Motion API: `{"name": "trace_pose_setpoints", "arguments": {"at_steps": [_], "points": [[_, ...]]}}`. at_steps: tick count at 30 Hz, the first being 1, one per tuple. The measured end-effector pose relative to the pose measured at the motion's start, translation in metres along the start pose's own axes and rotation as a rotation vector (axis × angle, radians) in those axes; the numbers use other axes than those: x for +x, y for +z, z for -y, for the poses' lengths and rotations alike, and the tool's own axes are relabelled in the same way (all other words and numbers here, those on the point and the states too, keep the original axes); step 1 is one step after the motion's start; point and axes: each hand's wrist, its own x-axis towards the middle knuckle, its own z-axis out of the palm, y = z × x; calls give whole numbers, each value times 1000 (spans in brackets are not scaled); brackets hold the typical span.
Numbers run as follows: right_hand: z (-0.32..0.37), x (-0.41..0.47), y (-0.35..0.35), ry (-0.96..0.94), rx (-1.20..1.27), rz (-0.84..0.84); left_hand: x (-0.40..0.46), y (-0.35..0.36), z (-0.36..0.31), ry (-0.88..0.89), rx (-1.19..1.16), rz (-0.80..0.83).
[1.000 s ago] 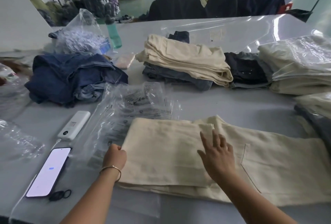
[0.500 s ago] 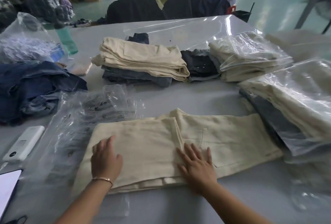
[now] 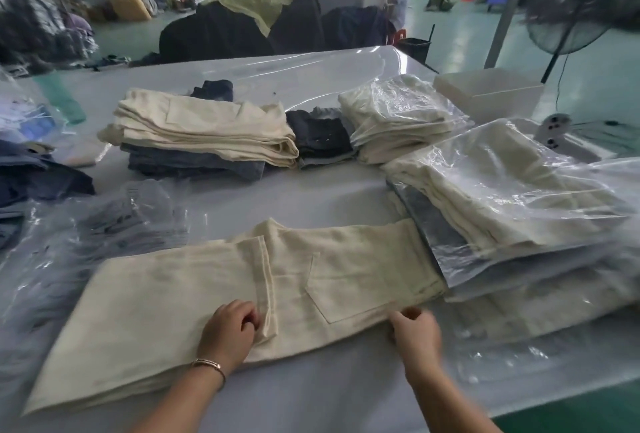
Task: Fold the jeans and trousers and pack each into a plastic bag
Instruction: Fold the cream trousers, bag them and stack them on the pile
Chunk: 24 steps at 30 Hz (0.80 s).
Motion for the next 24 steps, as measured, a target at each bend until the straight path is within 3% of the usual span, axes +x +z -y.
{"name": "trace_pose_setpoints", "arguments": {"at_steps": [3, 8, 12, 14, 16, 20, 24], "points": [[6, 11, -1, 177, 303, 2, -1, 0, -4, -24, -11, 4], [18, 23, 15, 297, 389, 53, -2, -2, -3, -38, -75, 34], [46, 30, 25, 462, 642, 295, -2, -7, -2, -116, -252, 64], [55, 31, 30, 426, 670, 343, -6, -13, -1, -192, -381, 60], [63, 28, 35, 322, 627, 278, -12, -25, 12, -241, -376, -14], [90, 6, 44, 62, 603, 242, -30, -66, 64, -359, 153, -257], [128, -31, 75, -160, 540, 300, -51, -102, 125, -600, 154, -312]]}}
